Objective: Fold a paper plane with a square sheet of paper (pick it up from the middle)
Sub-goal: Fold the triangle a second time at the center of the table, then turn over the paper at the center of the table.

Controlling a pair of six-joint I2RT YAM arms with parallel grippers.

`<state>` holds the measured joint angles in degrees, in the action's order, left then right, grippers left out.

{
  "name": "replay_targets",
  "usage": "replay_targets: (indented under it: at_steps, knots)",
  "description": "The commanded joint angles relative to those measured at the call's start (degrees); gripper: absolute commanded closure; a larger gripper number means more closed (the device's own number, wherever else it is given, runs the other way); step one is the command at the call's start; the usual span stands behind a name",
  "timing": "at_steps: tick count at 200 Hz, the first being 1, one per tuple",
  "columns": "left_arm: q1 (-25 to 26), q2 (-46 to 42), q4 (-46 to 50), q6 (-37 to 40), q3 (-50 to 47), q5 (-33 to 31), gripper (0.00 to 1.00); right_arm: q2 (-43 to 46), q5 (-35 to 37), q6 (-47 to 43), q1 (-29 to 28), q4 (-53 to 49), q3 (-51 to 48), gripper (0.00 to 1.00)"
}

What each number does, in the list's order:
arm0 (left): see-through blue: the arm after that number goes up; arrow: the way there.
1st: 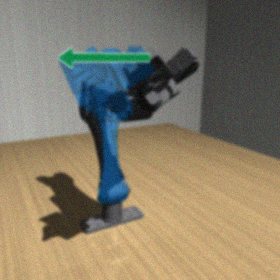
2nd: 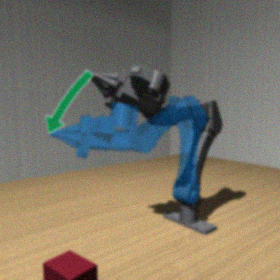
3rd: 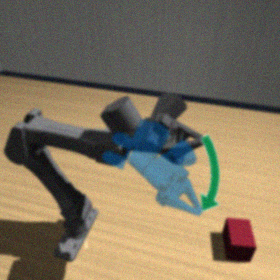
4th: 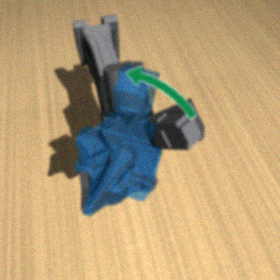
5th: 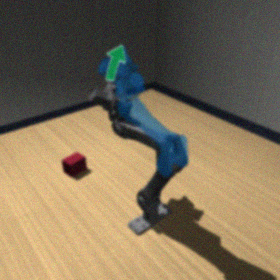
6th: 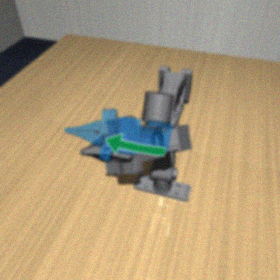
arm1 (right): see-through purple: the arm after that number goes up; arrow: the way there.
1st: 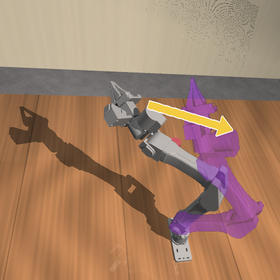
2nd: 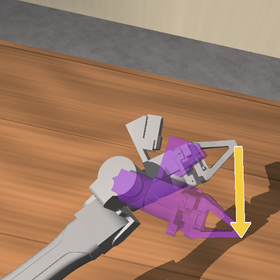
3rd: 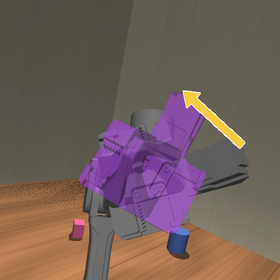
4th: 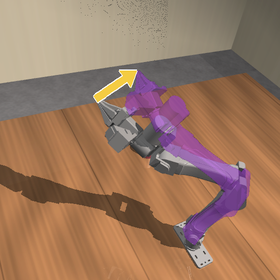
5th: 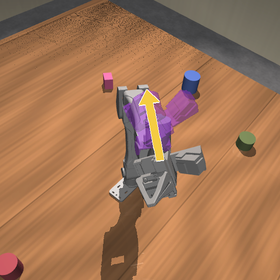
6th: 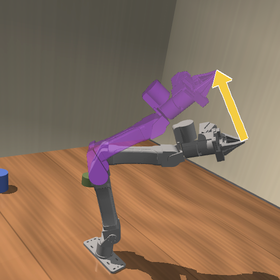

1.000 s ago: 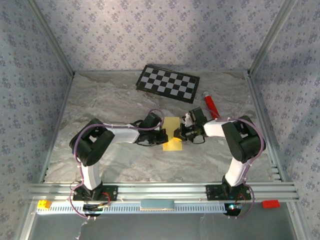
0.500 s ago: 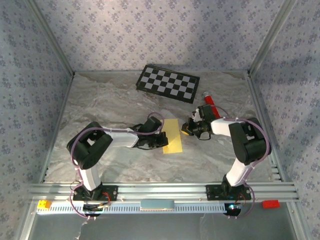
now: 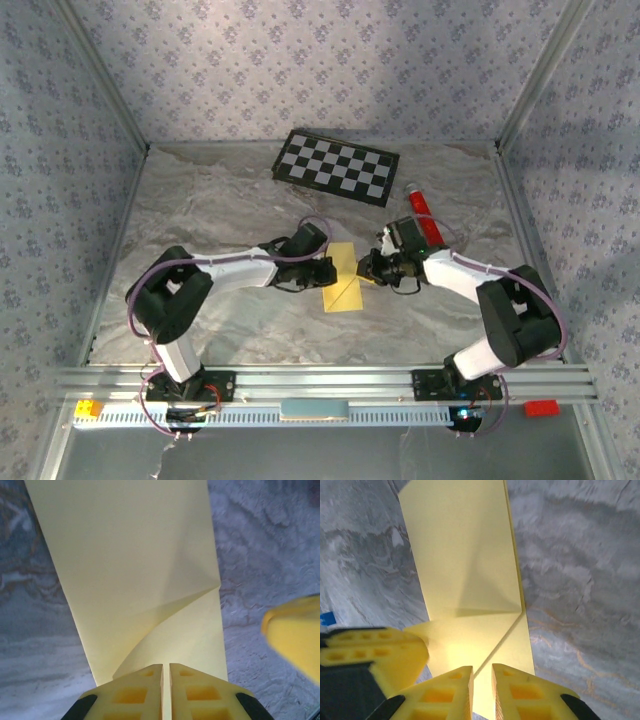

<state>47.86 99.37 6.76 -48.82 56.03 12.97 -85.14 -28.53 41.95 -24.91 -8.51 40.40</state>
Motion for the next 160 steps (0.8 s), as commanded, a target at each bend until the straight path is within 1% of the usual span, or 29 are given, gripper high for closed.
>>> replay_targets:
  at_steps: [1,30,76,100,160]
  knots:
    - [-1.1,1.1,3.3,3.7,2.2,2.6,0.89,0.9,2.0,-0.1,-1.6,-4.1,-0.2,0.82]
    - [-1.2,3.0,4.9,5.0,3.0,2.8,0.91,0.9,2.7,1.0,-3.6,-4.9,-0.5,0.8]
    - [-1.2,5.2,4.9,5.0,1.2,2.6,0.93,0.7,3.9,3.1,-6.3,-6.0,-1.8,0.75]
    - [-1.1,5.9,4.2,4.6,0.2,2.7,0.94,0.6,4.5,3.9,-7.3,-6.4,-2.2,0.71]
    - [-1.1,5.7,4.4,4.4,-0.4,2.1,0.95,0.2,7.2,5.6,-8.8,-7.9,-2.7,0.68]
